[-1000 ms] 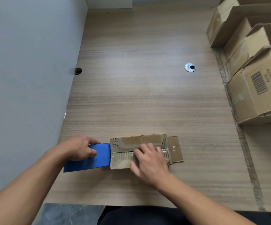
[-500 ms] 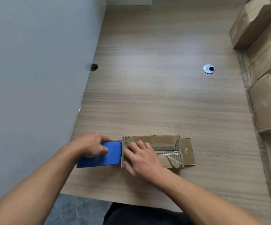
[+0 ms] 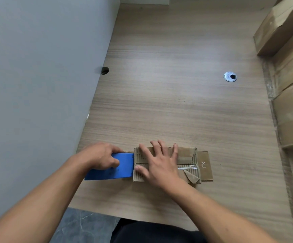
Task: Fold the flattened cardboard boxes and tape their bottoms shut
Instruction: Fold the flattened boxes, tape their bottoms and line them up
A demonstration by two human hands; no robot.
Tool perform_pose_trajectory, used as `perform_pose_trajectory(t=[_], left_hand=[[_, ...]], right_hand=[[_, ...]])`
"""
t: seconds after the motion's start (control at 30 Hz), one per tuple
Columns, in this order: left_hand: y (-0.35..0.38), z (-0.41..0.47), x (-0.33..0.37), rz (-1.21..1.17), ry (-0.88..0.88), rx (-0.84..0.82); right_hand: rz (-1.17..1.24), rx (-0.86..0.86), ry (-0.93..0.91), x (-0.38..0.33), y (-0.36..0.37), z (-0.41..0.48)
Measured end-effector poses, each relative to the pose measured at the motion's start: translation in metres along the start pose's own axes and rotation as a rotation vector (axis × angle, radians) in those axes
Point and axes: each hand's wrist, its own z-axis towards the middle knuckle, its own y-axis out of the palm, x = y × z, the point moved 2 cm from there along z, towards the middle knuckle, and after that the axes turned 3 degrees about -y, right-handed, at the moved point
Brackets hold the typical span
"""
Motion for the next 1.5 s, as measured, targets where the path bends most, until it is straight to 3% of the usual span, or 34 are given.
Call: perform_pose_trajectory(t=[0.17, 0.33, 0.63, 0.73, 0.9, 1.03, 1.2, 1.33, 1.5], left_hand=[[0.004, 0.004, -0.005, -0.003, 0.003, 0.007], [0.008, 0.001, -0.009, -0.047, 0.04, 0.019], [0.019, 0.006, -0.012, 0.01, 0.137, 0.034], [0.014, 0.006, -0.004, 0.092, 0.124, 0.068], [0.023, 0.011, 0.032, 0.226, 0.022, 0.3], [0.012, 0.004, 0.027, 0.151, -0.021, 0.243], [-0.002, -0.009, -0.001, -0.01, -0.065, 0.351], [0.001, -0.014, -0.015, -0.131, -0.115, 0.377], [0.01, -0.023, -0.016, -0.17, -0.155, 0.395]], right_hand=[[0.08, 0.011, 0.061, 0.0, 0.002, 0.004], [0.113, 0.055, -0.001, 0.009, 0.004, 0.002], [-0.098, 0.065, -0.102, 0.024, 0.015, -0.014], [-0.096, 0.049, -0.088, 0.024, 0.016, -0.015], [-0.105, 0.058, -0.085, 0.023, 0.012, -0.013], [-0.139, 0.216, -0.159, 0.031, 0.013, -0.018], [-0.158, 0.274, 0.037, 0.022, -0.006, -0.032], [-0.116, 0.15, 0.14, -0.003, -0.001, -0.028], [-0.039, 0.128, 0.244, -0.011, -0.002, -0.009]])
